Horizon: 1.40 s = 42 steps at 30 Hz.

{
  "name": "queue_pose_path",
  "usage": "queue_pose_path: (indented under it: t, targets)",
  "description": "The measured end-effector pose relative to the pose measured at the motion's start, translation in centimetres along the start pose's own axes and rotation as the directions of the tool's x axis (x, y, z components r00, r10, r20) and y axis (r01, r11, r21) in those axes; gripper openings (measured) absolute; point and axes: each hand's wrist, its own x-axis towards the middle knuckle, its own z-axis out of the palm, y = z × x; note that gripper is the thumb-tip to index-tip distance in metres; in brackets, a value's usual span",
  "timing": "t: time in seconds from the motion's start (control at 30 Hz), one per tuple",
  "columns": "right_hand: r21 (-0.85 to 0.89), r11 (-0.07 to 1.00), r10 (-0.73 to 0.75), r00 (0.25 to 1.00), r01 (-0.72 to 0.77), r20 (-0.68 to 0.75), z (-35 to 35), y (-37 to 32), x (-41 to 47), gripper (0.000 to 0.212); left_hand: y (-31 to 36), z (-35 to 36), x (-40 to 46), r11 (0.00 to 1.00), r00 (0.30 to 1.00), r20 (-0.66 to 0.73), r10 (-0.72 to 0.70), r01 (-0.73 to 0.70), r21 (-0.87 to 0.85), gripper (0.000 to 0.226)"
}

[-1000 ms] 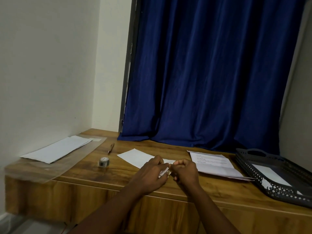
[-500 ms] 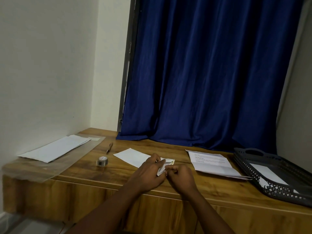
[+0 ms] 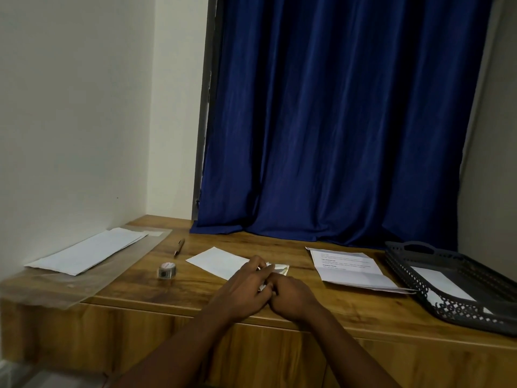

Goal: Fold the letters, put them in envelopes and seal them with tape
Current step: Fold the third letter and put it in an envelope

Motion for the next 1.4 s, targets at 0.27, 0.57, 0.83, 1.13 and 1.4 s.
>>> queue_pose_path:
  t: [0.27, 0.57, 0.83, 1.13, 1.4]
  targets:
    - [0.493, 0.852, 0.387, 0.846, -0.177, -0.367, 0.5, 1.1, -1.1, 0.024, 0.0, -0.1, 0.0, 0.984, 0.984, -0.023, -0.175, 0.174, -0.030, 0.050]
    - [0.558, 0.789, 0.512, 0.776, -0.257, -0.367, 0.8, 2.2, -0.8, 0.018, -0.5, -0.2, 0.5, 0.963, 0.974, 0.101, -0.202, 0.179, 0.201, 0.041]
    - [0.378, 0.886, 0.382, 0.885, -0.270, -0.264, 0.9, 1.8, -0.8, 0.022, -0.2, -0.4, 0.6, 0.940, 0.955, 0.200, -0.218, 0.150, 0.306, 0.046]
    - [0.259, 0.963, 0.116, 0.983, -0.076, -0.141, 0.4, 1.7, -1.8, 0.053, 0.0, -0.6, 0.4, 0.957, 0.955, 0.236, -0.182, 0.116, 0.267, 0.050]
    - [-0.082, 0.997, 0.015, 0.986, -0.001, 0.168, -0.8, 3.2, -4.5, 0.092, -0.2, -1.3, -1.2, 0.990, 0.972, 0.186, -0.143, 0.144, 0.004, 0.056]
